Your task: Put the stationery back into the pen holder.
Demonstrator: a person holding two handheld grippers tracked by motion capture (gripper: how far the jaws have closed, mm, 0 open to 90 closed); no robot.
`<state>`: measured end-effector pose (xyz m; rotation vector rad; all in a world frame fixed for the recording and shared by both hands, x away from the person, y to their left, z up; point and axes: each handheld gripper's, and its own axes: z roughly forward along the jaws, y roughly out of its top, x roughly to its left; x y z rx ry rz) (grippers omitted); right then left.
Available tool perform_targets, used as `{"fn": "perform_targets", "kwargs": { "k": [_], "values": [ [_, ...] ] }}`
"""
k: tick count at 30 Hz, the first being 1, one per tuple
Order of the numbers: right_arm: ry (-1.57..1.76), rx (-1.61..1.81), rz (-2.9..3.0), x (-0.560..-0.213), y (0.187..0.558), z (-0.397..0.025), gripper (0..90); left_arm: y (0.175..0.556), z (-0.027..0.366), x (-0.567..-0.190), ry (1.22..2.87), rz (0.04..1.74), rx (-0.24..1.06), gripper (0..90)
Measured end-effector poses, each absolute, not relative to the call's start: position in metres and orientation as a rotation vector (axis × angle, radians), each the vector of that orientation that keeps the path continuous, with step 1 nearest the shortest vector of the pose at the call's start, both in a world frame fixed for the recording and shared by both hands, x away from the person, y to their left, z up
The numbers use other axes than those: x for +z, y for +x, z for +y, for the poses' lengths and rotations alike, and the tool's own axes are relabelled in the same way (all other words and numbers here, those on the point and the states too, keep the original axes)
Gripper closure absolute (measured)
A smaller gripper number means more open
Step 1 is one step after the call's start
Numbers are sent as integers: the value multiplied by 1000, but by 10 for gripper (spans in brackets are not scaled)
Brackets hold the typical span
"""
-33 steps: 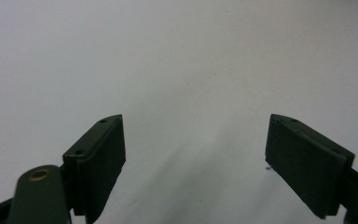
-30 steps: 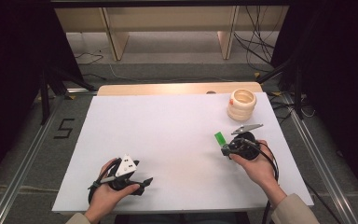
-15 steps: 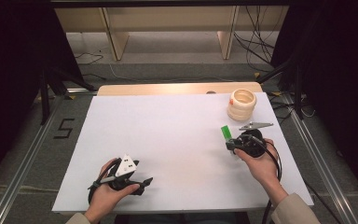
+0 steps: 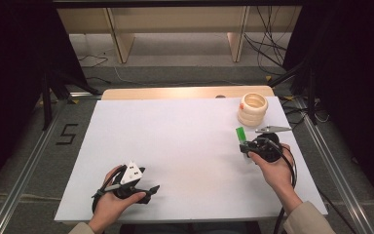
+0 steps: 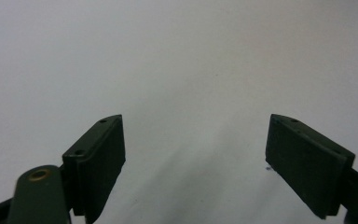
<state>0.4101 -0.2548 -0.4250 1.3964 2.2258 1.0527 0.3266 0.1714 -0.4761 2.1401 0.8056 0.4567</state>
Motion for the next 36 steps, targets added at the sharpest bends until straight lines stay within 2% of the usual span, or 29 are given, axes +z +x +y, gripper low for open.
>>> {"fn": "perform_targets", "kwargs": {
  "k": [36],
  "values": [
    [1453,1110,2054,-417,423,-272,663,327,171,-476,2140,808,457,197]
  ]
}}
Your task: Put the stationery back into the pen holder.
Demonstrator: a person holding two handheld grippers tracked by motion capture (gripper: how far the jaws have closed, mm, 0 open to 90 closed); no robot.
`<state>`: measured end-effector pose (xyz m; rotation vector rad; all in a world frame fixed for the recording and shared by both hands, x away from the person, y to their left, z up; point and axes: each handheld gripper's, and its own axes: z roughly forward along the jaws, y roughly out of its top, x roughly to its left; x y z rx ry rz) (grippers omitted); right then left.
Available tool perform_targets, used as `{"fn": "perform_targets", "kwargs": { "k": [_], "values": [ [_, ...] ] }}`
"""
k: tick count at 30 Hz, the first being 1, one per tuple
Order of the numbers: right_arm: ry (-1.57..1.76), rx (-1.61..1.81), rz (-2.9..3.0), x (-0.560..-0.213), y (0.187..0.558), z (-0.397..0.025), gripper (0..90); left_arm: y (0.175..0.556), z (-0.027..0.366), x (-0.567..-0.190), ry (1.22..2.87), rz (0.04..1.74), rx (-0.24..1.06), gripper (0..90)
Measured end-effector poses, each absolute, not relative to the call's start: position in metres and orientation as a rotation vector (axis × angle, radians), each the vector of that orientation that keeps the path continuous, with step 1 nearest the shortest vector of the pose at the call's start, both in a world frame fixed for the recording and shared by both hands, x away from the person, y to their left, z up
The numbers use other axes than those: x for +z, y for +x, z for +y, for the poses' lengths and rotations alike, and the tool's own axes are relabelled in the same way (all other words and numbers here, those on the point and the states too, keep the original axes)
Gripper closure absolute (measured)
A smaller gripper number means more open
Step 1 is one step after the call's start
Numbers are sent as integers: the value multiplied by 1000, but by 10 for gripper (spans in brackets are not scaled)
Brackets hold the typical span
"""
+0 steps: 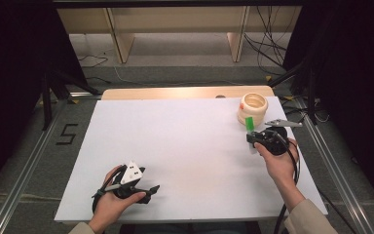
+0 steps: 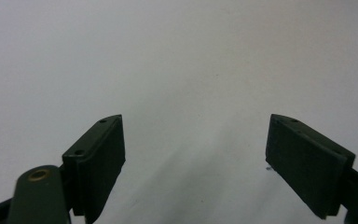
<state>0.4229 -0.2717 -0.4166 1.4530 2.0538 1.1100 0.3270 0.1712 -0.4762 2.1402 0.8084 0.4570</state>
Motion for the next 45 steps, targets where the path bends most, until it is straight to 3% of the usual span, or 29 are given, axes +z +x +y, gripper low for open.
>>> {"fn": "perform_targets", "kwargs": {
  "k": [45],
  "values": [
    [1498,1139,1925,-408,458,-282,664,328,170,-478,2137,816,447,196]
  ]
}}
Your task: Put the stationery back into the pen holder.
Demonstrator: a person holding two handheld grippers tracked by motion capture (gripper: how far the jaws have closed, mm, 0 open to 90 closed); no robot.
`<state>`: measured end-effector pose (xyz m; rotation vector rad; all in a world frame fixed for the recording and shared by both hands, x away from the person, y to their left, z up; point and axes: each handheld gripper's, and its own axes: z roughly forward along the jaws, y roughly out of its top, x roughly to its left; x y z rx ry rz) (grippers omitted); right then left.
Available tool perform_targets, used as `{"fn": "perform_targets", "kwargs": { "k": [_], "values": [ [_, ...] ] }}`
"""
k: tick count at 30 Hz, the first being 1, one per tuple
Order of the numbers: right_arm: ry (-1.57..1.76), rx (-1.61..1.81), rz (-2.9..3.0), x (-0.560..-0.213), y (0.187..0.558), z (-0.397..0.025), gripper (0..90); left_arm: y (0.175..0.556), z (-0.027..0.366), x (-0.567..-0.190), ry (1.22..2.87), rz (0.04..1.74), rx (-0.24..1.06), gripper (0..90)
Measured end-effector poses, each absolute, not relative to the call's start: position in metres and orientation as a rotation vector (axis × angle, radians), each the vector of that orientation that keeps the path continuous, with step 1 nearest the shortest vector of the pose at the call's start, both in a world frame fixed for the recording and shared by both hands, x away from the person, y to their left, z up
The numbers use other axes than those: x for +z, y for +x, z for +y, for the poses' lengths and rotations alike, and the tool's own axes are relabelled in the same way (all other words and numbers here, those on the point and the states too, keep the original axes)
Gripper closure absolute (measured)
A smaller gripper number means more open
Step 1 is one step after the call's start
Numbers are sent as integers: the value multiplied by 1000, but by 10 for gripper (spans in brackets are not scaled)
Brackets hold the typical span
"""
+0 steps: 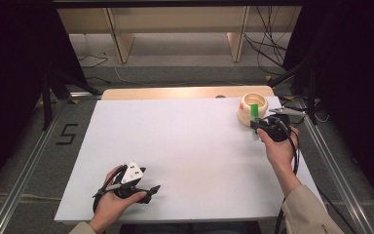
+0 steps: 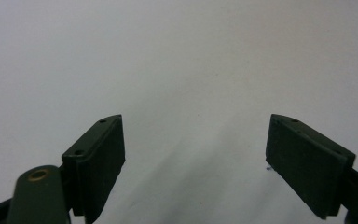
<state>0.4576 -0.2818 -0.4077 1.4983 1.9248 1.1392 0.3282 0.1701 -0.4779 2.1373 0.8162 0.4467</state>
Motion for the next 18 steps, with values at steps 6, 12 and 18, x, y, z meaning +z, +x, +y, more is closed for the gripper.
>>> {"fn": "perform_targets", "kwargs": {
  "k": [6,12,18],
  "values": [
    [1499,1138,1910,-405,464,-283,664,328,170,-478,2138,816,445,196],
    [1503,1144,1897,-402,469,-284,663,328,170,-478,2140,816,444,196],
    [1507,1148,1884,-398,475,-284,664,328,170,-478,2139,816,443,196]
  ]
}}
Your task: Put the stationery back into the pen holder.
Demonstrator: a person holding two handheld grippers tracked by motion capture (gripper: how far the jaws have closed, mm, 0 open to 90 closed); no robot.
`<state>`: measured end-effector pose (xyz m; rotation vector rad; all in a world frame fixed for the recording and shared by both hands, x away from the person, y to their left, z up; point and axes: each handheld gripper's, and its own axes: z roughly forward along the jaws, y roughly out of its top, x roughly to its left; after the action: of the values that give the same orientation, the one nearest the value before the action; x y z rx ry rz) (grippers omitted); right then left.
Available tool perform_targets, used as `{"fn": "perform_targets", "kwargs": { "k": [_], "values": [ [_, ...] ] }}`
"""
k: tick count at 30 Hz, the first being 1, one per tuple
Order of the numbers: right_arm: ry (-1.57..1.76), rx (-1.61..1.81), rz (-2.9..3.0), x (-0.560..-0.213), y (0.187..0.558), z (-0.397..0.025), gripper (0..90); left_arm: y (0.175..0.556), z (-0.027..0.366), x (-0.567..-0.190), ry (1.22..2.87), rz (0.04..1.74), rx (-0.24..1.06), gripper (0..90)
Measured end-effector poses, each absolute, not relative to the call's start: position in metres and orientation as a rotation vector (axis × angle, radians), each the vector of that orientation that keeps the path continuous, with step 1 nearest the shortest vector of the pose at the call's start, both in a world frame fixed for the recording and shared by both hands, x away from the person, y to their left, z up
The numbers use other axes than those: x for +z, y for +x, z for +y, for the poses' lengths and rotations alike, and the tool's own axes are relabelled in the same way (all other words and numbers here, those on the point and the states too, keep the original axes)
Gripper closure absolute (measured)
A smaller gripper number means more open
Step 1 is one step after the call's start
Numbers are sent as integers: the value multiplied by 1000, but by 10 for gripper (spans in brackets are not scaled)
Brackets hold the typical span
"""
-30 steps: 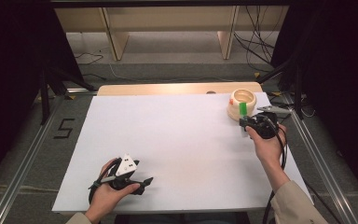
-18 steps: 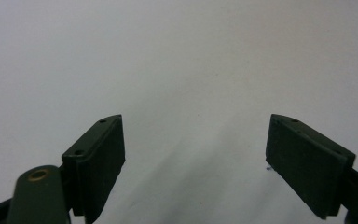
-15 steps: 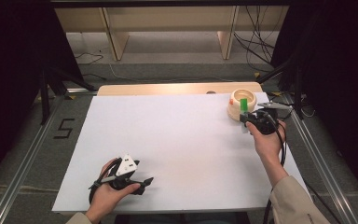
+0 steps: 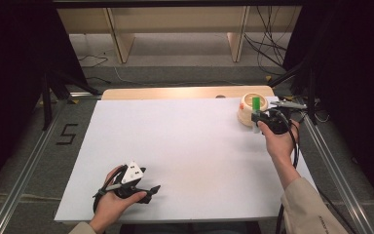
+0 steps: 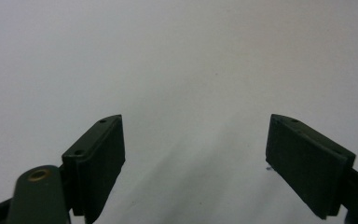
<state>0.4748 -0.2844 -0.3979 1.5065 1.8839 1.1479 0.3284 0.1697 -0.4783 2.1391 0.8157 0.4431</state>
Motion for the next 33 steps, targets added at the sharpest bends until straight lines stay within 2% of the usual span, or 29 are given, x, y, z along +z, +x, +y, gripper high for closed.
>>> {"fn": "perform_targets", "kwargs": {
  "k": [33],
  "values": [
    [1528,1146,1838,-388,498,-291,664,328,169,-479,2139,817,439,196]
  ]
}}
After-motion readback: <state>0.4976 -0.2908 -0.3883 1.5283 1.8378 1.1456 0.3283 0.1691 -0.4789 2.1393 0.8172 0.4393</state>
